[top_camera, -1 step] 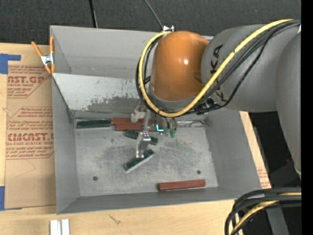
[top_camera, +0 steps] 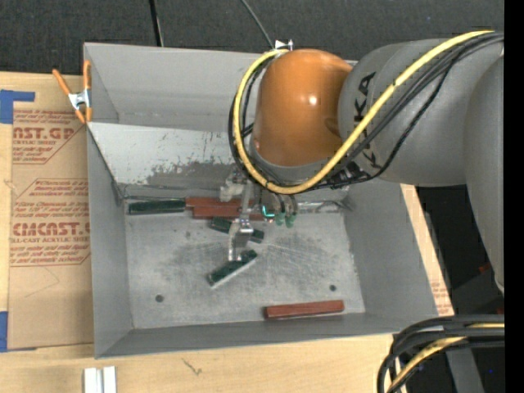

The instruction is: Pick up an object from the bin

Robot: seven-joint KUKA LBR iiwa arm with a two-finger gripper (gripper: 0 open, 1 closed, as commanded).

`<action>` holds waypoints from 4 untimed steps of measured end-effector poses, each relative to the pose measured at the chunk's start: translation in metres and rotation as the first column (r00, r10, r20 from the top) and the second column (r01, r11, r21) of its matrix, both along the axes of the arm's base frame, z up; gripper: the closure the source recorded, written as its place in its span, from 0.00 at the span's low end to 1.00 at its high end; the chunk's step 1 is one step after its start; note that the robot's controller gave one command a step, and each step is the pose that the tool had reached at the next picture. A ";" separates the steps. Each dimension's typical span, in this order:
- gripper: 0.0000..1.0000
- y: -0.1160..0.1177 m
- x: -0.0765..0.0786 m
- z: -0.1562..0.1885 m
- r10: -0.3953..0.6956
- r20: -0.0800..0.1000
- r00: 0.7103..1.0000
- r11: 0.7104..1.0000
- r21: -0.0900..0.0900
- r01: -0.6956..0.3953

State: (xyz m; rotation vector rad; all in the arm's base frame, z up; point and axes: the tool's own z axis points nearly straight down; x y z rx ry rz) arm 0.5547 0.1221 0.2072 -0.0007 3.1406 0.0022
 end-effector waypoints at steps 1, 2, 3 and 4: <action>1.00 -0.015 -0.018 -0.132 0.004 0.004 1.000 1.000 0.002 -0.004; 0.00 -0.015 -0.021 -0.134 0.004 -0.002 1.000 1.000 0.002 -0.004; 0.00 -0.015 -0.021 -0.134 0.004 -0.002 1.000 1.000 0.002 -0.004; 1.00 -0.066 -0.023 -0.131 0.187 0.015 0.982 0.982 0.002 -0.187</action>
Offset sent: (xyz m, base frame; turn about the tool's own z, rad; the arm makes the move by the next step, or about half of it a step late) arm 0.0000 0.0000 0.0000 0.0000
